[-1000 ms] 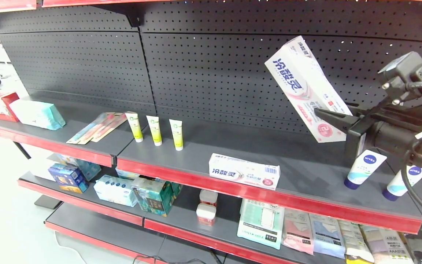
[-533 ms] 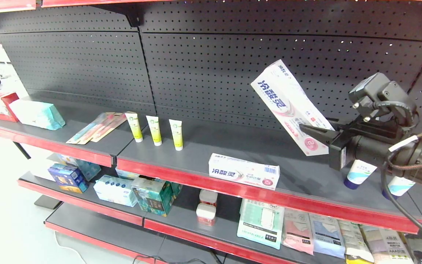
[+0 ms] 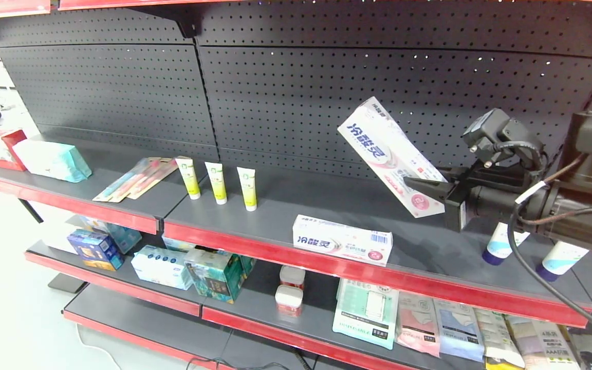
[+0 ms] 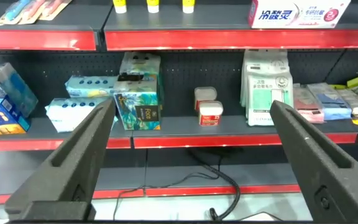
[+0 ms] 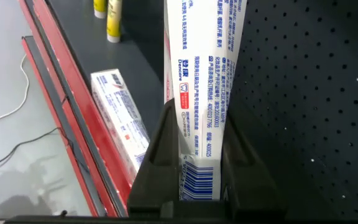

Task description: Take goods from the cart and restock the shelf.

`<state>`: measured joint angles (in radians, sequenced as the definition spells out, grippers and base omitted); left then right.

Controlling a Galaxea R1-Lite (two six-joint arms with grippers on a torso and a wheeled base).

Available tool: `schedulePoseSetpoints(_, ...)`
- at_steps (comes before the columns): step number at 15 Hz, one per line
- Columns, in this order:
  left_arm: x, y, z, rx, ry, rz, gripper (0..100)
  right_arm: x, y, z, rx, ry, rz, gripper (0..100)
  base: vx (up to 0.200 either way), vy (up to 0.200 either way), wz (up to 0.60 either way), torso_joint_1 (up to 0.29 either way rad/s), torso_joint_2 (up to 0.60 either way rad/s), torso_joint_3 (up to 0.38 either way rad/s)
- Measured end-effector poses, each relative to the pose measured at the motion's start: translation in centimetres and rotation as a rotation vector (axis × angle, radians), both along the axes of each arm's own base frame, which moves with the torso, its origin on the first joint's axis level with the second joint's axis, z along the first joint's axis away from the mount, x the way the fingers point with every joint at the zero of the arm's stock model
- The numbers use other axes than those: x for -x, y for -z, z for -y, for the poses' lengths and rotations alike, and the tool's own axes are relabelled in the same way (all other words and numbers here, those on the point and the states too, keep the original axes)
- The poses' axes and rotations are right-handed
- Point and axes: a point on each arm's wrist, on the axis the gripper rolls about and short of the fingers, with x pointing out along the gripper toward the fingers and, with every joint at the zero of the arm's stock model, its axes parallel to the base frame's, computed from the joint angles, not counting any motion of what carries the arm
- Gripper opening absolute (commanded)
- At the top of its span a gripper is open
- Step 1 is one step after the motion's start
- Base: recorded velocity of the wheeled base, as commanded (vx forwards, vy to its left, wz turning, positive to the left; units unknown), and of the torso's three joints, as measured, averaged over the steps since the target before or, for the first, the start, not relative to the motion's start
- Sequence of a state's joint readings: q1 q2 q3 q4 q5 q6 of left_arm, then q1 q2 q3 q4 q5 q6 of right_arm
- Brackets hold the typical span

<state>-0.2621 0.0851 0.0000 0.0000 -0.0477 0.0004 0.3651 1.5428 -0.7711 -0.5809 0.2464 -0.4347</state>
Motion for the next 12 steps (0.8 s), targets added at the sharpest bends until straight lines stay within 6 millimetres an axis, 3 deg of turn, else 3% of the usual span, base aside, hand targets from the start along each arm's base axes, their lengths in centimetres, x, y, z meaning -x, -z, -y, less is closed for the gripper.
schedulePoseSetpoints(5,0.0,0.0,0.0,0.0,0.0,0.0,100,-4.6,0.7,1.6,0.04,-0.047,0.015,0,0.0,0.0,0.0,0.0,0.0,0.0)
schedulePoseSetpoints(12,0.0,0.0,0.0,0.0,0.0,0.0,100,-8.6,4.1,3.4,0.094,-0.096,-0.039,0,0.0,0.0,0.0,0.0,0.0,0.0)
